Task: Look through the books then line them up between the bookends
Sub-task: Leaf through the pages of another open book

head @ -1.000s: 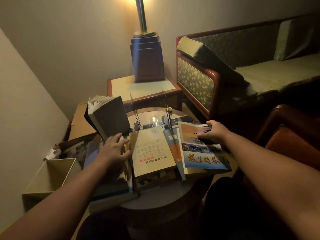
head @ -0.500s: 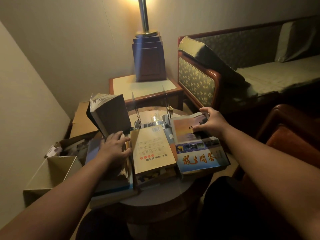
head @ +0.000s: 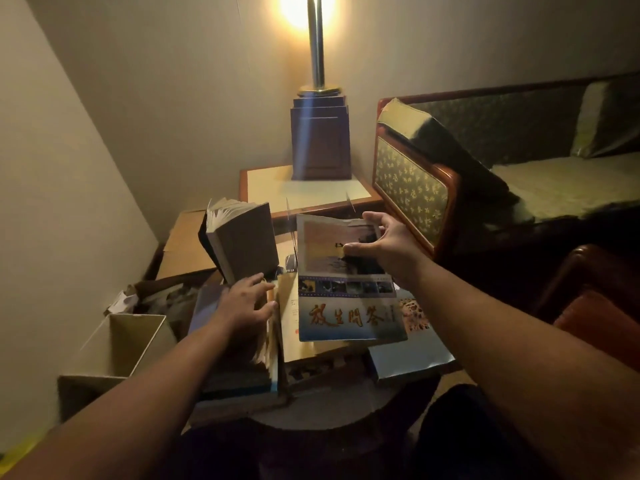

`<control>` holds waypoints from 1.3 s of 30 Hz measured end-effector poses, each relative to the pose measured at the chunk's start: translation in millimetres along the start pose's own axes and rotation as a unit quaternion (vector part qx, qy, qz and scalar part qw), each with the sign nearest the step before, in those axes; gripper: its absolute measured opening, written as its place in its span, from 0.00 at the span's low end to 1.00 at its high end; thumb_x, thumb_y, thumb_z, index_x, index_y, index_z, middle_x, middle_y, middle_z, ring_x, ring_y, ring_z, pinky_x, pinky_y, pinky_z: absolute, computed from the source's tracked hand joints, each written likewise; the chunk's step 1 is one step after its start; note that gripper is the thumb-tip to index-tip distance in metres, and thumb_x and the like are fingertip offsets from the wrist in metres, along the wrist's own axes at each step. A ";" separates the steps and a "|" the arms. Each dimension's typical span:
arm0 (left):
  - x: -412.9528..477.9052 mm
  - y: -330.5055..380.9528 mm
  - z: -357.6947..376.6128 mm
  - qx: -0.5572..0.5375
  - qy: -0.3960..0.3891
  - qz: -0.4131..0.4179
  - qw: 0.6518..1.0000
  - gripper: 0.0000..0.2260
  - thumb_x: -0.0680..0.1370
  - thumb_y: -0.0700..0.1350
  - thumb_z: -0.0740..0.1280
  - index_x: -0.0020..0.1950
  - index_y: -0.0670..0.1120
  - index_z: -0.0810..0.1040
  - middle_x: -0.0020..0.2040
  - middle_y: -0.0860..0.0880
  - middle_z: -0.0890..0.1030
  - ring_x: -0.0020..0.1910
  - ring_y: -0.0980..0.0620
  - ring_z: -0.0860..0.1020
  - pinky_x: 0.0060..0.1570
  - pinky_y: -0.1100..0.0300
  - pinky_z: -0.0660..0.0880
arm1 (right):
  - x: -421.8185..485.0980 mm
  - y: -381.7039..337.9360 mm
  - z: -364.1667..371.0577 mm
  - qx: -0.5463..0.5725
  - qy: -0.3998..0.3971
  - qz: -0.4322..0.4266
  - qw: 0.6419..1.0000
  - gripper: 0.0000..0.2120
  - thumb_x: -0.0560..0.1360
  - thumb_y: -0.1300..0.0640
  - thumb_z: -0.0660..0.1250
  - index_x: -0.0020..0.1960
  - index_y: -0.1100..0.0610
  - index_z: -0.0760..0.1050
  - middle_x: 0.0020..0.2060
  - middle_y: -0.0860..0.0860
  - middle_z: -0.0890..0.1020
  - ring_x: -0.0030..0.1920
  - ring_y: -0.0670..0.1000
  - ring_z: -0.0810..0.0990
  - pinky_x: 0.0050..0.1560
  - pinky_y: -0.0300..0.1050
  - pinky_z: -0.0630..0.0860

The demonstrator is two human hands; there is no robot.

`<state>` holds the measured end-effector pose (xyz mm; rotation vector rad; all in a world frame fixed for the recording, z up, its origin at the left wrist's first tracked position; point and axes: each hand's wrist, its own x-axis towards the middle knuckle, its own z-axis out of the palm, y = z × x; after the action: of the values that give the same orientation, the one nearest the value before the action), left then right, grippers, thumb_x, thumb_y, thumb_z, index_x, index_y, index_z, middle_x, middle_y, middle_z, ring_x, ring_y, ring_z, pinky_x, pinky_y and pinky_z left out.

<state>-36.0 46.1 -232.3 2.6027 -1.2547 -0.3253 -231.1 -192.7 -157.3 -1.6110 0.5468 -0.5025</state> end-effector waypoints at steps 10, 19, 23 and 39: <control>-4.0 -4.1 1.8 -0.040 0.022 -0.006 0.999 0.25 0.79 0.55 0.60 0.76 0.51 0.65 0.78 0.48 0.62 0.77 0.48 0.59 0.74 0.43 0.56 | 26.7 48.5 53.0 -0.149 -0.009 0.028 0.988 0.43 0.66 0.60 0.81 0.76 0.57 0.64 0.65 0.55 0.75 0.65 0.57 0.75 0.59 0.50 0.80; 9.0 -0.1 8.6 0.017 0.022 -0.046 0.999 0.24 0.82 0.54 0.56 0.78 0.54 0.59 0.80 0.50 0.56 0.78 0.48 0.53 0.75 0.40 0.49 | 30.6 63.8 71.6 -0.368 -0.037 -0.020 0.929 0.27 0.74 0.50 0.75 0.70 0.54 0.72 0.64 0.55 0.75 0.62 0.56 0.76 0.60 0.52 0.78; 8.9 -1.1 11.3 0.020 0.031 -0.038 0.999 0.23 0.82 0.54 0.55 0.78 0.54 0.59 0.79 0.50 0.57 0.78 0.48 0.54 0.74 0.40 0.49 | 25.0 50.4 84.0 -0.385 -0.042 -0.076 0.919 0.22 0.76 0.51 0.72 0.67 0.54 0.74 0.66 0.54 0.74 0.62 0.54 0.74 0.58 0.47 0.77; 4.3 -7.0 2.2 -0.112 0.062 -0.007 0.992 0.22 0.79 0.50 0.65 0.73 0.52 0.68 0.75 0.48 0.67 0.74 0.46 0.64 0.71 0.40 0.61 | 3.5 -27.6 52.4 -0.428 -0.003 -0.125 0.895 0.21 0.73 0.64 0.72 0.65 0.57 0.74 0.58 0.54 0.78 0.56 0.53 0.78 0.47 0.39 0.77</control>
<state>-28.9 46.7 -236.9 2.4020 -1.0923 -0.2834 -194.7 -151.3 -135.4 -2.5515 0.5974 -0.4703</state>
